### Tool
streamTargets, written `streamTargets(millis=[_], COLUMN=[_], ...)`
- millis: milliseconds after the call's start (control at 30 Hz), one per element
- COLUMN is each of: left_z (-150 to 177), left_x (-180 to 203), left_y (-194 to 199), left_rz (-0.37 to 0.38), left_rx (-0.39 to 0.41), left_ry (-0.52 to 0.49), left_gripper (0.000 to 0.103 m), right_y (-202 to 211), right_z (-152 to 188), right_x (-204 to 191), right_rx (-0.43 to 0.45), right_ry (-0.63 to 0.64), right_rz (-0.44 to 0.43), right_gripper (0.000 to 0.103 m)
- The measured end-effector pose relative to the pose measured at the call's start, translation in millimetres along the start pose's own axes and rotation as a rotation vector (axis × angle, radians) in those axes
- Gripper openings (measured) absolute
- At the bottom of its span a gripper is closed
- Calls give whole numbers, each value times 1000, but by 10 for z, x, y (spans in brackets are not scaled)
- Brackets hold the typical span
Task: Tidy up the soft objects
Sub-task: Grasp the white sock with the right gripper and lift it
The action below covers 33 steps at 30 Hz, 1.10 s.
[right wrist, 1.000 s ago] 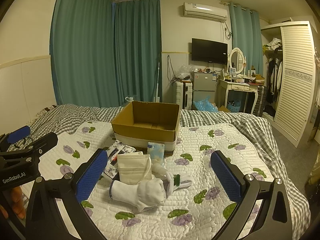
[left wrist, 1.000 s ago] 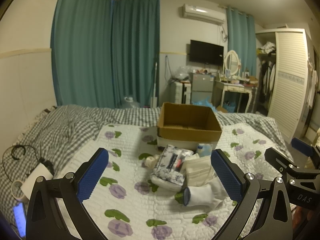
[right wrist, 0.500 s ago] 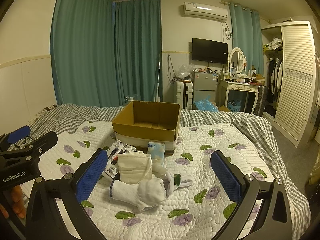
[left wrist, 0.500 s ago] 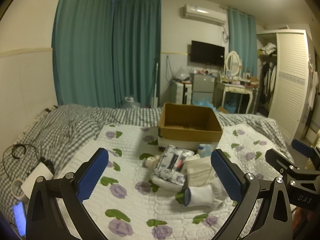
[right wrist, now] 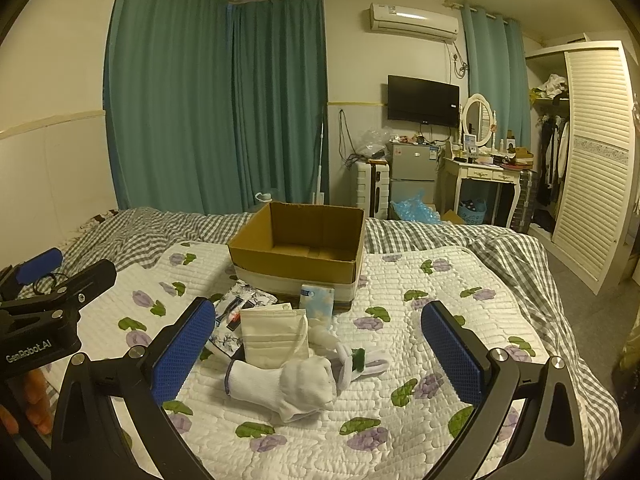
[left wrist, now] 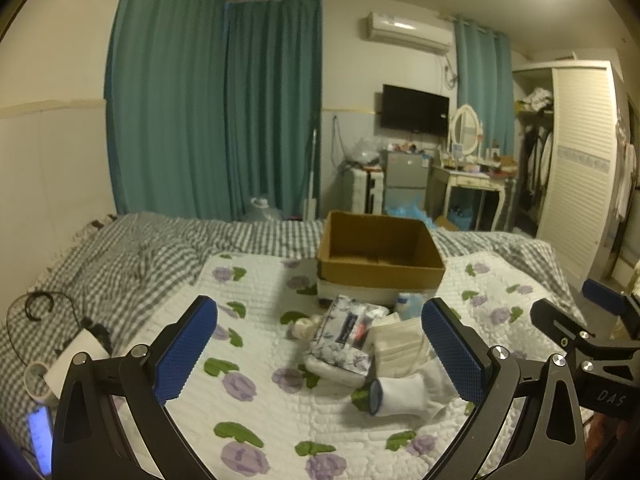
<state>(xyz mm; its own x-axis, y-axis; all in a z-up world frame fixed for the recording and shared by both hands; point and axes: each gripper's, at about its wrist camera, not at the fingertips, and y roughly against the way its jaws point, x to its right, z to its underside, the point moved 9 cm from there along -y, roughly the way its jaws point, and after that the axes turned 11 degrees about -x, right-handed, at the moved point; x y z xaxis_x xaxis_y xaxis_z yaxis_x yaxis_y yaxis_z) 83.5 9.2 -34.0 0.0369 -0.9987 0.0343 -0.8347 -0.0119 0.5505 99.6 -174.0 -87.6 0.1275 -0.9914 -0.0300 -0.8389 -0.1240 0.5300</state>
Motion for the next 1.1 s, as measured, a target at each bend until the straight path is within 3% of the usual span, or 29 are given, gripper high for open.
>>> streamTargets(millis=[267, 567, 700, 800, 867, 900, 1100], left_z=[89, 460, 585, 631, 657, 668, 663], left_x=[-100, -167, -174, -152, -137, -134, -45], left_y=[-243, -760, -917, -986, -1022, -1033, -1052], left_rz=[-20, -42, -50, -55, -60, -61, -40], left_rx=[-52, -209, -259, -278, -295, -302, -324], left_ry=[9, 18, 17, 7, 2, 2, -5], left_gripper=[103, 103, 103, 103, 103, 103, 103], right_y=[-211, -1086, -1468, -1621, -1649, -1644, -1392], right_z=[-51, 520, 834, 992, 1020, 1025, 868], right_x=[34, -100, -174, -196, -192, -178, -62], right_rx=[-58, -311, -418, -473, -476, -474, -420], right_ry=[28, 72, 100, 107, 118, 125, 75], right_rz=[6, -44, -66, -85, -68, -56, -79], right_gripper=[103, 102, 85, 64, 49, 36, 13])
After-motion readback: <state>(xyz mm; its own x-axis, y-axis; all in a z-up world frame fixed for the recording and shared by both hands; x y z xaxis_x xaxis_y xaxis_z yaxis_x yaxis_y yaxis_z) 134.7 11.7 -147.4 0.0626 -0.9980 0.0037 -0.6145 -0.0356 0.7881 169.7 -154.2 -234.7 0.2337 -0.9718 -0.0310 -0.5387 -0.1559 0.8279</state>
